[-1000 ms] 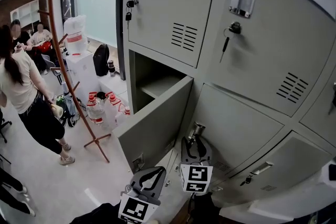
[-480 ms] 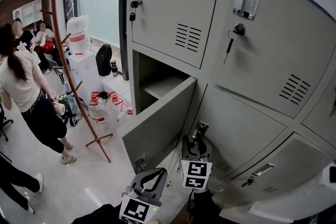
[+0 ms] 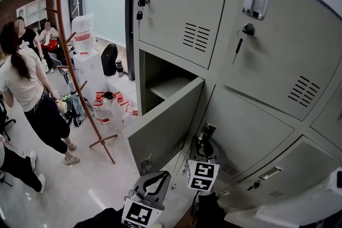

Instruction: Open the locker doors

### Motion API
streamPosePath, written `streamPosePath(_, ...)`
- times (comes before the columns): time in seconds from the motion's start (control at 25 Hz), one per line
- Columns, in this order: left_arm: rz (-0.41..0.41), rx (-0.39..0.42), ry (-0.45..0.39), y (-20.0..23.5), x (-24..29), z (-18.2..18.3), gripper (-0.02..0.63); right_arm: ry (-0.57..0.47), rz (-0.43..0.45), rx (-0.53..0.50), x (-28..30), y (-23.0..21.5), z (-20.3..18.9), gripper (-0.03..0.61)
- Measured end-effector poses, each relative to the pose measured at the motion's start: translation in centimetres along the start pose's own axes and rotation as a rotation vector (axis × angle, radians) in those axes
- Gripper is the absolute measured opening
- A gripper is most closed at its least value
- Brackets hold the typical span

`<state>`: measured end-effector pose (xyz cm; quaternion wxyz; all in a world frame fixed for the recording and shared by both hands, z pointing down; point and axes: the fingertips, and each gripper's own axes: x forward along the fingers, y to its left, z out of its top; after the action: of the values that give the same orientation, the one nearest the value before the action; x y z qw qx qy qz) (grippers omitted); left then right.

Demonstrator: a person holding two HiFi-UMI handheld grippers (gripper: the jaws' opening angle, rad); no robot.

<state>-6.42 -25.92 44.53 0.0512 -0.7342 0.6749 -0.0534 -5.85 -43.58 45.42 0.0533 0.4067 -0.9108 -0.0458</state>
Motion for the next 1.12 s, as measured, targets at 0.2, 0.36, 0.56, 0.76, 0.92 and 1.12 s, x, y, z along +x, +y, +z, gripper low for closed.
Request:
streamPosePath(0.2, -0.002, 0.003, 0.001, -0.1, -0.5, -0.1, 0.023, 0.01, -0.05, 0.006, 0.0, -0.9, -0.1, 0.036)
streamPosePath(0.36, -0.002, 0.002, -0.004, 0.1, -1.0, 0.0, 0.023, 0.015, -0.059, 0.005, 0.0, -0.9, -0.1, 0.034)
streamPosePath(0.56, -0.008, 0.007, 0.0, 0.4, -1.9, 0.1, 0.023, 0.016, -0.057, 0.001, -0.8, -0.3, 0.0, 0.034)
streamPosePath(0.76, -0.026, -0.001, -0.01, 0.4, -2.7, 0.3, 0.023, 0.001, -0.027, -0.008, -2.6, 1.2, 0.0, 0.036)
streamPosePath(0.92, -0.049, -0.004, -0.024, 0.2, -3.7, 0.5, 0.023, -0.017, 0.017, -0.005, -4.5, 2.5, 0.0, 0.038)
streamPosePath(1.12, -0.084, -0.02, -0.036, 0.0, -5.0, 0.7, 0.023, -0.017, 0.024, -0.023, -7.3, 3.9, 0.0, 0.043)
